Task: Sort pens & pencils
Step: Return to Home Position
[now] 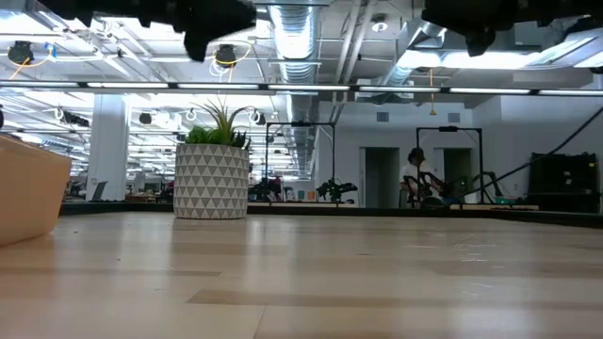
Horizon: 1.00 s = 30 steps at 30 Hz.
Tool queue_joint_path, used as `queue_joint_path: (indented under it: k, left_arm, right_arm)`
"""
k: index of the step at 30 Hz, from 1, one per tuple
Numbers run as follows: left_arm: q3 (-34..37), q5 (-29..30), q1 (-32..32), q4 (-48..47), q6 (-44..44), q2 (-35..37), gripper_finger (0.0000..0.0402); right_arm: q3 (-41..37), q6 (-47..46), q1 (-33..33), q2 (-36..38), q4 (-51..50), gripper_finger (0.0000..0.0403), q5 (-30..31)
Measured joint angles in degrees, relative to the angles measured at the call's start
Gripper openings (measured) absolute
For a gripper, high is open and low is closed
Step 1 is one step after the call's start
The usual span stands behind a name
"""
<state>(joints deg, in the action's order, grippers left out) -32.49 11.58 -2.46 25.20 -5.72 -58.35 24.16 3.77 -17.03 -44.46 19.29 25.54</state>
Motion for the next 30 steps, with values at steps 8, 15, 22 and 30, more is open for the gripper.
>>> queue_joint_path:
  k: [8, 15, 22, 30]
  left_arm:
    - [0.02, 15.01, 0.38, -4.25, -1.78, -0.65, 0.0092]
    - [0.02, -1.56, 0.31, -1.84, 8.44, -0.87, 0.0092]
    - [0.02, -0.53, 4.79, -0.89, 3.77, -0.87, 0.0092]
    - [0.02, -17.11, 13.58, -1.74, 3.85, -0.87, 0.0092]
  right_arm:
    - [-2.11, -4.92, 6.8, 9.53, -4.86, 0.0134, 0.24]
    - [-2.09, -5.47, 6.43, 8.69, -9.13, 0.0134, -0.07]
    - [-2.11, -9.11, 12.77, 9.48, -8.91, 0.0134, -6.15]
    - [-2.05, -9.82, 29.17, 16.66, -7.3, 0.0134, -36.0]
